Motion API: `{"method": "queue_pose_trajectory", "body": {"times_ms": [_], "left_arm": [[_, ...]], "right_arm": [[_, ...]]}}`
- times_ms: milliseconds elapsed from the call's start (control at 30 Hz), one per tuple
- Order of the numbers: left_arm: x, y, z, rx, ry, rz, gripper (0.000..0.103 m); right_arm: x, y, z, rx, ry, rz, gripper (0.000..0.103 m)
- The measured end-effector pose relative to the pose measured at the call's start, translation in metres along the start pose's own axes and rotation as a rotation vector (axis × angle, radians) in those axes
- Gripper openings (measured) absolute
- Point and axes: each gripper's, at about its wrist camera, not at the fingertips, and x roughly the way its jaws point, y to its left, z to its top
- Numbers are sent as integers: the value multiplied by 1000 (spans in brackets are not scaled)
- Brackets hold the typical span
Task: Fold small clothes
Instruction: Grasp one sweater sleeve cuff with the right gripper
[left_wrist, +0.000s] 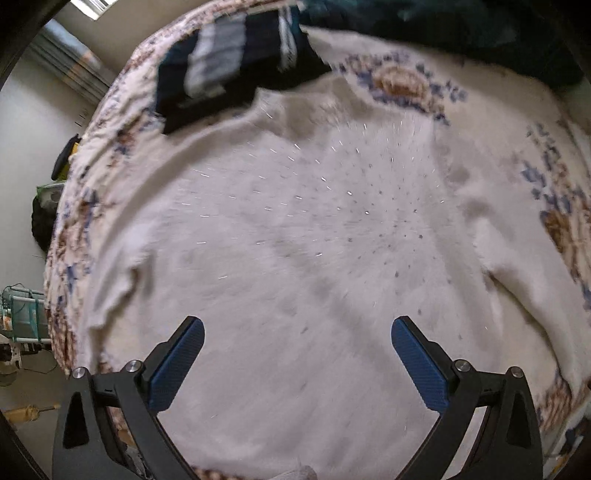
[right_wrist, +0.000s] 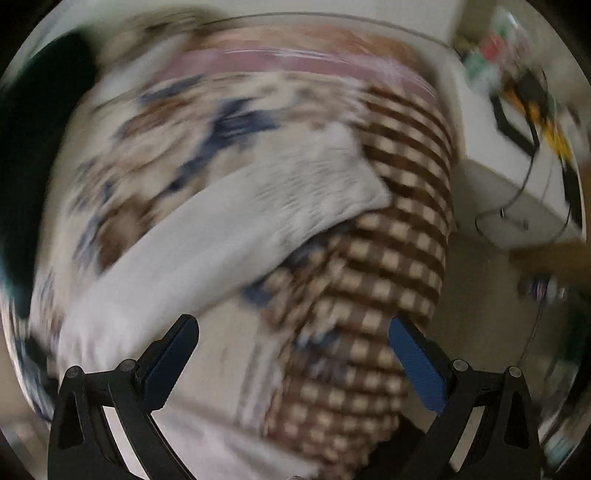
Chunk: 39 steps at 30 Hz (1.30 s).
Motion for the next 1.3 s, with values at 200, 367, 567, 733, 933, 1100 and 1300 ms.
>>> {"method": "queue_pose_trajectory", "body": {"times_ms": [200, 367, 567, 733, 933, 1100, 1300], "left_arm": [[72, -31, 20, 38, 63, 18, 103], [93, -28, 25, 27, 86, 4, 103], [82, -2, 29, -15, 83, -23, 103], [59, 49, 32, -80, 53, -31, 103], [57, 123, 35, -191, 18, 19, 103], [74, 213, 26, -330, 34, 69, 103], [103, 310, 0, -472, 83, 142, 103]], "right_arm": [[63, -42, 40, 293, -47, 90, 93], [69, -44, 56, 381, -181, 91, 28], [10, 30, 49, 147, -306, 105, 10], [-52, 138, -8, -176, -338, 194, 9], [-87, 274, -145, -566, -275, 343, 9], [-61, 383, -301, -884, -168, 408, 9], [1, 436, -500, -1248, -55, 407, 9]]}}
